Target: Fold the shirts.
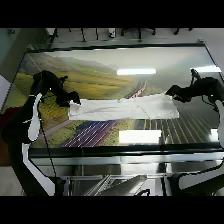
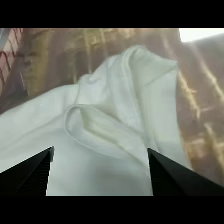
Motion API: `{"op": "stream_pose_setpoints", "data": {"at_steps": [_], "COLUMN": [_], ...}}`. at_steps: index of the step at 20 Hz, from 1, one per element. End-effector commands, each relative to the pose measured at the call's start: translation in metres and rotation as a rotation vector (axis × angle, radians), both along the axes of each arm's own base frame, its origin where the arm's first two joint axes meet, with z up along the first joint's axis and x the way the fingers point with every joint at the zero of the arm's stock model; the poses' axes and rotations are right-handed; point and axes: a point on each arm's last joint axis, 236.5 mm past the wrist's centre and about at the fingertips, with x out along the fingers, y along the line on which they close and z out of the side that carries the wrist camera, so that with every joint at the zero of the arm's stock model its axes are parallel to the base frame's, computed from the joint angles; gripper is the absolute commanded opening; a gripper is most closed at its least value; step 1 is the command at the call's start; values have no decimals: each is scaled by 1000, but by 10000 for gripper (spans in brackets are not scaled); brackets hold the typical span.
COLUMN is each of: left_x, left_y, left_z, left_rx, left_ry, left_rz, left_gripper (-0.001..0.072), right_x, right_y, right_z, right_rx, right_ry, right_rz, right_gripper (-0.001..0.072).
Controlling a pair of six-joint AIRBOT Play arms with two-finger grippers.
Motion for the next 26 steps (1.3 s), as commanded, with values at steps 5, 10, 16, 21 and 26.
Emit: {"op": "stream_pose_setpoints", "data": {"at_steps": [5, 10, 16, 21, 26], "left_x": [4, -17, -9, -1, -20], "left_y": [12, 30, 5, -100, -263], "left_z": [64, 88, 135, 156, 99], "left_rx": [2, -3, -11, -61, -144], "left_ry": [-27, -41, -206, -392, -488], "left_rz": [13, 68, 29, -134, -377], "left_gripper": [707, 689, 15, 14, 14], "right_x": [-45, -34, -35, -32, -29], "right_y": [-41, -19, 6, 20, 22], "right_z": [-27, -58, -78, -69, 6], "right_rx": [76, 230, 294, 301, 274], "right_ry": [137, 115, 158, 160, 82], "right_rz": [77, 105, 185, 220, 260], "right_gripper": [659, 658, 205, 24, 23]}}
